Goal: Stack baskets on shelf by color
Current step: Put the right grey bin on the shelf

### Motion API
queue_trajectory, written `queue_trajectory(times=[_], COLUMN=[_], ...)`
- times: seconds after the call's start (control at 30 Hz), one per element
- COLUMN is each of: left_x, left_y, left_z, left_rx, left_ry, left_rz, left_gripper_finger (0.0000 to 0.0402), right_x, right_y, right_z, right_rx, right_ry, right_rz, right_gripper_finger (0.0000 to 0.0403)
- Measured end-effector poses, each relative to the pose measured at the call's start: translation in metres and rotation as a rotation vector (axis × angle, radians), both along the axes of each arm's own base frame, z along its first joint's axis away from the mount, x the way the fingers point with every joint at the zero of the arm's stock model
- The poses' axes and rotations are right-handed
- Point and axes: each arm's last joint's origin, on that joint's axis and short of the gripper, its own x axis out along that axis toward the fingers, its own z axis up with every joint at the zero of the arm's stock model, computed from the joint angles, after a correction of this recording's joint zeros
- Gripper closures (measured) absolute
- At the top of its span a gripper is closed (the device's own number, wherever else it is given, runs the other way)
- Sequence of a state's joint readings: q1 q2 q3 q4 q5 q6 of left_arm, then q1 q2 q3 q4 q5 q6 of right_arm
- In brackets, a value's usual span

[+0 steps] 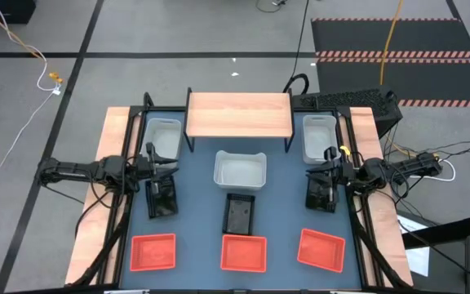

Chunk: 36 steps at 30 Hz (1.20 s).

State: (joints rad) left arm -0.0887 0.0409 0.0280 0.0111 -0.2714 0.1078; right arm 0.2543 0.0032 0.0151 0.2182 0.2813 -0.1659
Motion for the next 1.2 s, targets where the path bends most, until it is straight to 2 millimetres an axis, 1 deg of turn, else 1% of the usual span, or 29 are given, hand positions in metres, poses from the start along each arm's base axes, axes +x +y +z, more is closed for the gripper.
queue_trajectory(times=[0.1, 0.23, 0.27, 0.33, 0.4, 0.43, 0.5, 0.6, 0.7, 0.77, 0.83, 0.87, 0.93, 1.0, 1.1, 1.2], left_x=[0.0, 0.0, 0.0, 0.0, 0.0, 0.0, 0.0, 0.0, -0.001, -0.001, -0.001, -0.001, -0.001, -0.001, -0.001, -0.004], left_y=[0.0, 0.0, 0.0, 0.001, 0.001, 0.001, 0.001, 0.002, 0.002, 0.002, 0.002, 0.002, 0.002, 0.002, 0.001, 0.002], left_z=[0.0, 0.0, 0.0, 0.0, 0.0, 0.0, 0.001, 0.006, 0.007, 0.008, 0.007, 0.007, 0.007, 0.009, 0.015, 0.025], left_rx=[0.0, 0.016, 0.066, 0.244, 0.418, 0.478, 0.545, 0.667, 0.764, 0.768, 0.746, 0.732, 0.702, 0.69, 0.566, 0.383], left_ry=[0.0, 0.003, 0.012, 0.047, 0.085, 0.097, 0.105, 0.085, 0.092, 0.089, 0.088, 0.083, 0.078, 0.058, -0.027, -0.167], left_rz=[0.0, 0.0, 0.005, 0.032, 0.045, 0.044, 0.046, 0.064, 0.071, 0.073, 0.071, 0.071, 0.07, 0.076, 0.082, 0.12], left_gripper_finger=[0.0261, 0.0261, 0.0261, 0.0261, 0.0261, 0.0261, 0.0261, 0.0261, 0.0261, 0.0261, 0.0261, 0.0261, 0.0261, 0.0261, 0.0261, 0.0261], right_x=[0.0, -0.001, -0.001, -0.002, -0.002, -0.002, -0.001, 0.0, 0.0, 0.001, 0.003, 0.003, 0.003, 0.008, 0.02, 0.033], right_y=[0.0, 0.0, -0.001, -0.001, -0.002, -0.003, -0.004, -0.005, -0.005, -0.006, -0.007, -0.008, -0.01, -0.009, -0.008, -0.009], right_z=[0.001, 0.003, 0.006, 0.008, 0.007, 0.007, 0.004, 0.0, -0.001, -0.001, -0.008, -0.003, 0.016, 0.03, 0.04, 0.059], right_rx=[0.017, 0.17, 0.181, 0.184, 0.139, 0.118, 0.122, 0.205, 0.225, 0.26, 0.266, 0.272, 0.303, 0.307, 0.261, 0.241], right_ry=[-0.007, -0.043, -0.066, -0.095, -0.084, -0.074, -0.043, -0.012, -0.009, -0.003, 0.071, 0.084, 0.083, 0.14, 0.323, 0.487], right_rz=[0.0, 0.034, 0.033, 0.014, -0.036, -0.065, -0.116, -0.126, -0.126, -0.175, -0.256, -0.293, -0.352, -0.404, -0.499, -0.602], right_gripper_finger=[0.0353, 0.0353, 0.0353, 0.0353, 0.0353, 0.0353, 0.0353, 0.0353, 0.0353, 0.0353, 0.035, 0.0346, 0.0336, 0.032, 0.0291, 0.0258])
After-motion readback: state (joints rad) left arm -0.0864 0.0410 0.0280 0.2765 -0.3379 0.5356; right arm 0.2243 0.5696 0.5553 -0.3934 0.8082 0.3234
